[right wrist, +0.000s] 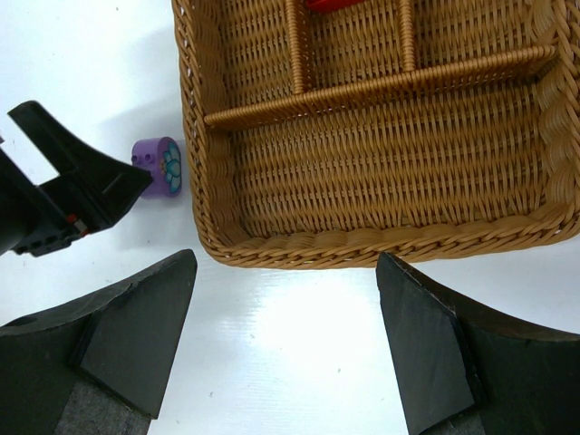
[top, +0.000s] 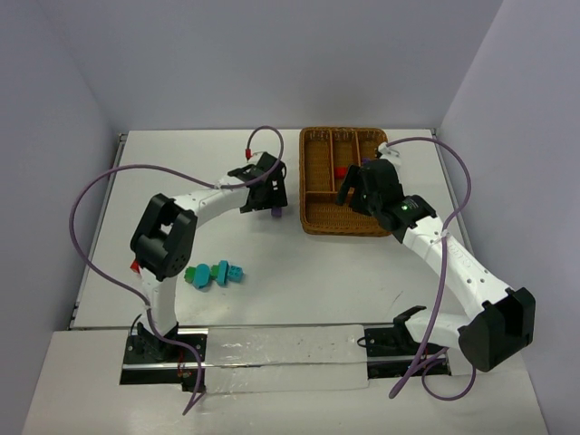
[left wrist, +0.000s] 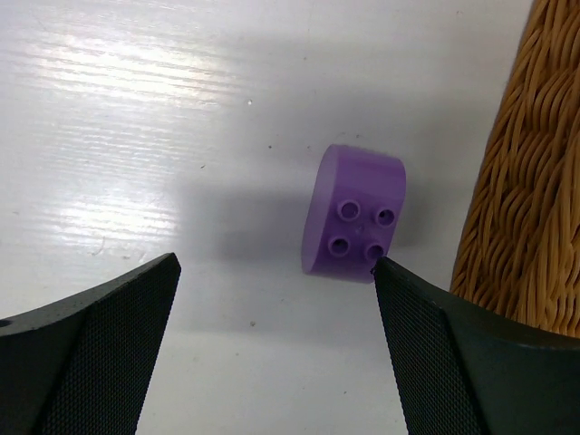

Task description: Sort the legos into containers by color

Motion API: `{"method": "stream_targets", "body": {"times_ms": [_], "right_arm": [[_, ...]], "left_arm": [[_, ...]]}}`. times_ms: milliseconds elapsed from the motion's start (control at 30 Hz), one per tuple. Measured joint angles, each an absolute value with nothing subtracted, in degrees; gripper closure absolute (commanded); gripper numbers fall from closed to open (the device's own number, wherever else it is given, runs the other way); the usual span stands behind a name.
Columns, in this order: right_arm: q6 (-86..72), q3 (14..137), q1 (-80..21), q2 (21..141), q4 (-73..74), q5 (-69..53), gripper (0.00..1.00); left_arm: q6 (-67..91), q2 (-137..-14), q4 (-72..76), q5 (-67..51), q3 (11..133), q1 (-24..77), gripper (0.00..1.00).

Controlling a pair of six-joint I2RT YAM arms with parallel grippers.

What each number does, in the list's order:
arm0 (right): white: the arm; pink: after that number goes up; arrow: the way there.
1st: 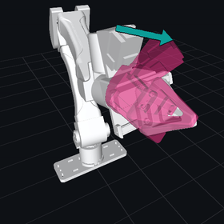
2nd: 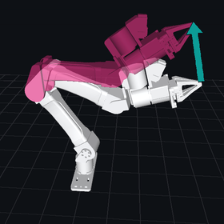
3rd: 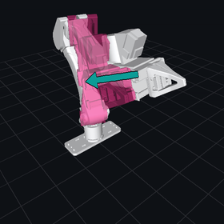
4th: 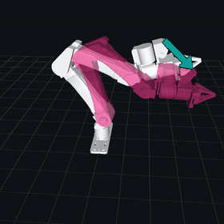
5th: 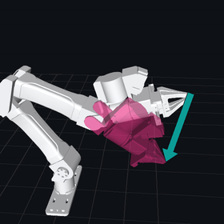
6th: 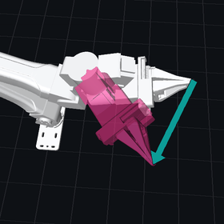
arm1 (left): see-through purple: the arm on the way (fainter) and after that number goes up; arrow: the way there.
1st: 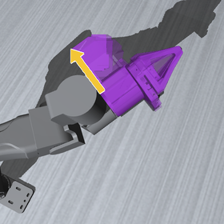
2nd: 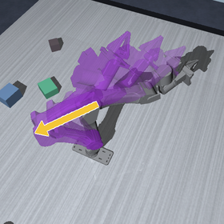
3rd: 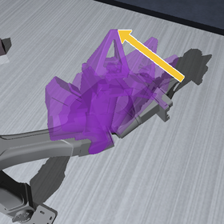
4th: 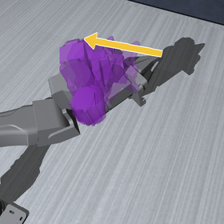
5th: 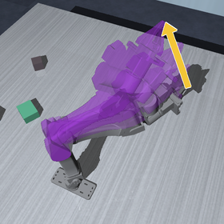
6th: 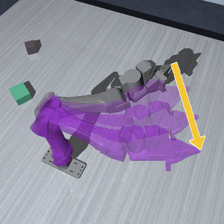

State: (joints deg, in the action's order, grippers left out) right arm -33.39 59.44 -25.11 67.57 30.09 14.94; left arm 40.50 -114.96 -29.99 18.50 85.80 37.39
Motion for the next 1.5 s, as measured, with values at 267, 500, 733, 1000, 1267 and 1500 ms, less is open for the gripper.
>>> {"method": "stream_targets", "body": {"times_ms": [267, 500, 733, 1000, 1267, 1500], "right_arm": [[-33.39, 59.44, -25.38, 67.57, 30.13, 14.97, 0.12], [-33.42, 59.44, -25.76, 67.57, 30.33, 14.98, 0.12], [-33.43, 59.44, -26.09, 67.63, 30.73, 14.97, 0.12], [-33.43, 59.44, -26.32, 67.64, 31.18, 14.98, 0.12], [-33.43, 59.44, -26.39, 67.62, 31.57, 15.27, 0.12], [-33.41, 59.46, -26.39, 66.63, 32.71, 15.68, 0.12]], "left_arm": [[38.61, -111.93, -29.94, 18.83, 84.94, 37.52, 0.05], [35.96, -112.07, -29.28, 17.34, 84.96, 38.7, 0.1], [33.75, -116.08, -29.66, 17.71, 87.33, 39.59, 0.15], [31.77, -120.47, -30.19, 18.28, 91.41, 39.6, 0.36], [30.64, -121.64, -30.14, 18.22, 92.73, 39.6, 0.6], [29.82, -121.56, -30.21, 18.22, 92.73, 39.6, 0.87]]}}
